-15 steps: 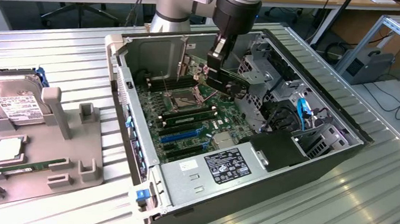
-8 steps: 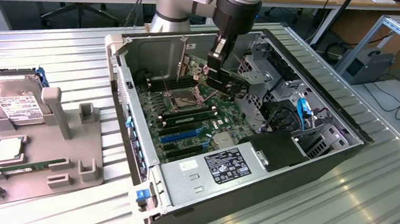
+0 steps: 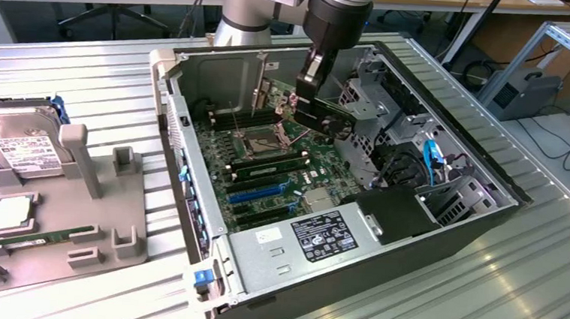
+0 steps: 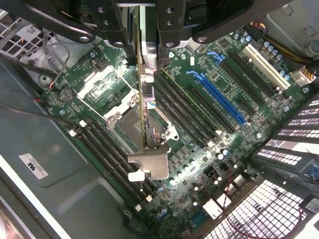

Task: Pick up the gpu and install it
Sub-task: 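Insert the gpu into the slot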

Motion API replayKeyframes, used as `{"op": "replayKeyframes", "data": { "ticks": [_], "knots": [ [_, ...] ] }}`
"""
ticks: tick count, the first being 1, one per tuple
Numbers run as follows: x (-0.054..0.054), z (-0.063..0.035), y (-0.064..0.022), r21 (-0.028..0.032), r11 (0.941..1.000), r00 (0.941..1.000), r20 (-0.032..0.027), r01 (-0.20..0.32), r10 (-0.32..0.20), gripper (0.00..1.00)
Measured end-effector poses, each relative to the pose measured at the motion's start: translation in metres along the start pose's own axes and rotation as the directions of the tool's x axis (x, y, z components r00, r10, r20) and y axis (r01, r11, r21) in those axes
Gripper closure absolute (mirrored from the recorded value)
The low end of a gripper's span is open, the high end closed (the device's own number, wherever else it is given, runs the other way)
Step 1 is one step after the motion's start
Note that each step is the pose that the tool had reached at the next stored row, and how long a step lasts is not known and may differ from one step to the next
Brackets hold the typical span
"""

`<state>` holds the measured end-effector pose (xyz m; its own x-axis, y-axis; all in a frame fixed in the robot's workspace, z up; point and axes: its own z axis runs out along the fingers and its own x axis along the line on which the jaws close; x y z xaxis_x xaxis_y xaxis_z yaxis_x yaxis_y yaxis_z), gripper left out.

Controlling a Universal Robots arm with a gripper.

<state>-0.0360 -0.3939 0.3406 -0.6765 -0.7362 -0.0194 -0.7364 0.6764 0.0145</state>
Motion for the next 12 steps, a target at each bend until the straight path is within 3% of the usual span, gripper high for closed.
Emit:
{"op": "replayKeyframes", "data": {
  "ticks": [12],
  "knots": [
    [0.0,0.0002,0.0,-0.0005,0.9997,0.9997,-0.0003,0.024,-0.024,0.73]
  ]
}}
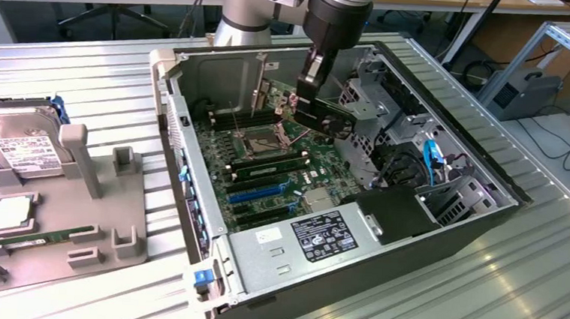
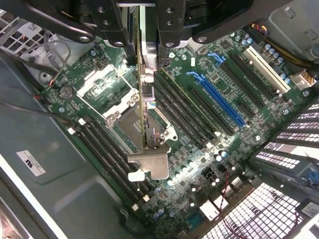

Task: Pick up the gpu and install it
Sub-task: 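Insert the gpu into the slot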

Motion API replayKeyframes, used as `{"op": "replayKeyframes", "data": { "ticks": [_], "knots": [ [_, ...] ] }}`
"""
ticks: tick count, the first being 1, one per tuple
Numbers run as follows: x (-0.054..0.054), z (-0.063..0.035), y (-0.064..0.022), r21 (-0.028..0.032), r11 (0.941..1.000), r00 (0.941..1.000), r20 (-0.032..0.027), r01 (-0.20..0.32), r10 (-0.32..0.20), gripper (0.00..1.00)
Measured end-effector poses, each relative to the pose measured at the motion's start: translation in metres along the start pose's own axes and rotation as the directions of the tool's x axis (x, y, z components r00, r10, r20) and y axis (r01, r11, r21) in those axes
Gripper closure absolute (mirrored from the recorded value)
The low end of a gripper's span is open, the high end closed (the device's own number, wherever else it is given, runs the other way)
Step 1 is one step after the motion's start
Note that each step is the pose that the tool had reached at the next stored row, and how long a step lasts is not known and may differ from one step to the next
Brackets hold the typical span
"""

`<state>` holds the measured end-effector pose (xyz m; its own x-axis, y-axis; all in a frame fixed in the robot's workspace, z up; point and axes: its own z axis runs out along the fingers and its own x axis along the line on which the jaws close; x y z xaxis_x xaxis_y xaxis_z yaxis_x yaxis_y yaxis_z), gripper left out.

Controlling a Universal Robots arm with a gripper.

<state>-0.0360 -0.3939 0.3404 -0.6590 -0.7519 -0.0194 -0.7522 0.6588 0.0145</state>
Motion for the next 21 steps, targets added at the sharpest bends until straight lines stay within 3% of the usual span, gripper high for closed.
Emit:
{"op": "replayKeyframes", "data": {
  "ticks": [21],
  "knots": [
    [0.0,0.0002,0.0,-0.0007,0.9994,0.9994,-0.0005,0.033,-0.033,0.73]
  ]
}}
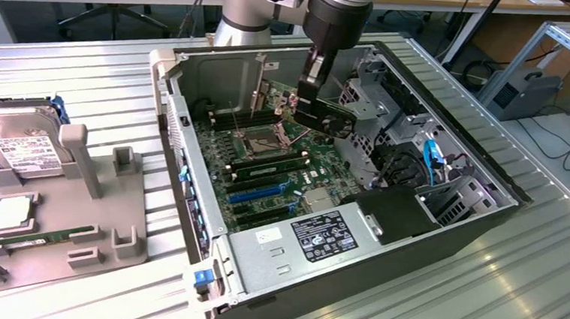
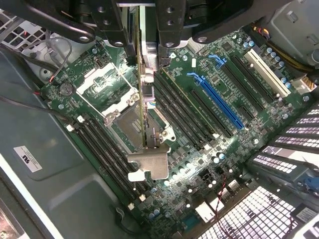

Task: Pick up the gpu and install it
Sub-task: 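Insert the gpu into the slot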

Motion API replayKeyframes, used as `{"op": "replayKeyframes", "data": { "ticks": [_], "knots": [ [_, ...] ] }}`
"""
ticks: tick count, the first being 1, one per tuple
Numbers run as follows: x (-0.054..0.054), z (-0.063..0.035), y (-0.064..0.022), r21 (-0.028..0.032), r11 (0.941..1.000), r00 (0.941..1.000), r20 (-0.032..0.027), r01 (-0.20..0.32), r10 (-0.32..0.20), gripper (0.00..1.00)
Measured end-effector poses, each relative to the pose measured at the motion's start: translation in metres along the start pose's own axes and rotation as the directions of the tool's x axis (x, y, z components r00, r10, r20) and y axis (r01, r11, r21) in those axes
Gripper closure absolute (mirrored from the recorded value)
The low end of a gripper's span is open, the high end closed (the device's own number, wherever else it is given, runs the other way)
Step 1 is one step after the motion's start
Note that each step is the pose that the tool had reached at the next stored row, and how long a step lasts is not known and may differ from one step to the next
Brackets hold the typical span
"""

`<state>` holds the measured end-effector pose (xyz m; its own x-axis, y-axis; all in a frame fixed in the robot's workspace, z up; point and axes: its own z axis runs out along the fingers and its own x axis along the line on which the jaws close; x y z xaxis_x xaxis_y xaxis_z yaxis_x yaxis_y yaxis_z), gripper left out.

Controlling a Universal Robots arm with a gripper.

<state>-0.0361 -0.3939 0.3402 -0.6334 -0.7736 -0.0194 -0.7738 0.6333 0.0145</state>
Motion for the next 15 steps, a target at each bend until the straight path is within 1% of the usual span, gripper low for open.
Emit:
{"op": "replayKeyframes", "data": {
  "ticks": [15],
  "knots": [
    [0.0,0.0002,0.0,-0.0005,0.9995,0.9995,-0.0004,0.03,-0.03,0.73]
  ]
}}
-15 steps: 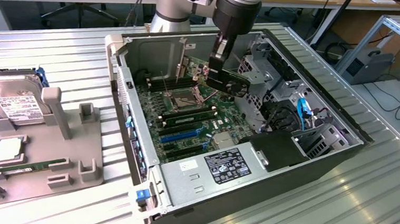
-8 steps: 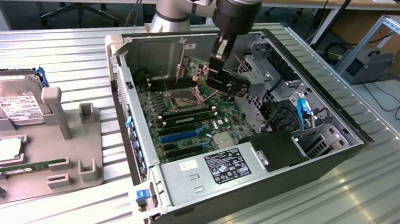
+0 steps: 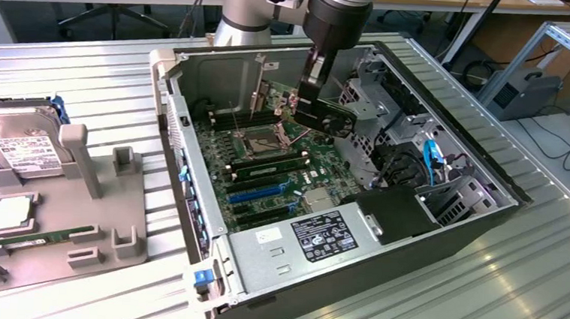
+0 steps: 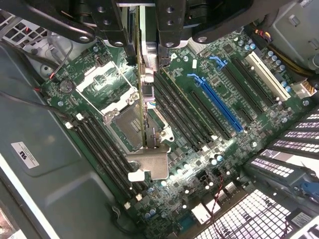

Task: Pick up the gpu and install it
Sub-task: 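Insert the gpu into the slot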

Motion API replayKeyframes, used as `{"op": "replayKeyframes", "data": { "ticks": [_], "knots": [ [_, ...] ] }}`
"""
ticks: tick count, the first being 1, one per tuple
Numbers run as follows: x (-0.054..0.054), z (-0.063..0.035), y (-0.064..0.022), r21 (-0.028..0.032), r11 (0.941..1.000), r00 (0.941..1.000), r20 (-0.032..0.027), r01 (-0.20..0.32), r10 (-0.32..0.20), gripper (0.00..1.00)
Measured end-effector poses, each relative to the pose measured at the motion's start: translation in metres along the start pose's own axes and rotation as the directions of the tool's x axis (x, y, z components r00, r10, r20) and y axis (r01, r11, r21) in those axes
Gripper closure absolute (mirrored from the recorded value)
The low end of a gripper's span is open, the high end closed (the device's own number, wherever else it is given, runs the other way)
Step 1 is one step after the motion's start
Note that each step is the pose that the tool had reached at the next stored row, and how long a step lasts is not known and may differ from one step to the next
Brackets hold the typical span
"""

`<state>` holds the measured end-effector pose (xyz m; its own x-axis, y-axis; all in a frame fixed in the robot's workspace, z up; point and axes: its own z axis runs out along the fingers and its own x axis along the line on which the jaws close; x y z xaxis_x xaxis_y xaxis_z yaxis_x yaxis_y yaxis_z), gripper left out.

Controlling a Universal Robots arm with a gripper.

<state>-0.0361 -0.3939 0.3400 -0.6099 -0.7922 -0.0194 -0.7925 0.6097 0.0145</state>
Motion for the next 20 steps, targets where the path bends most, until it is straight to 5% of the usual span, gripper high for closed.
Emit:
{"op": "replayKeyframes", "data": {
  "ticks": [20],
  "knots": [
    [0.0,0.0002,0.0,-0.0007,0.9993,0.9993,-0.0005,0.036,-0.036,0.73]
  ]
}}
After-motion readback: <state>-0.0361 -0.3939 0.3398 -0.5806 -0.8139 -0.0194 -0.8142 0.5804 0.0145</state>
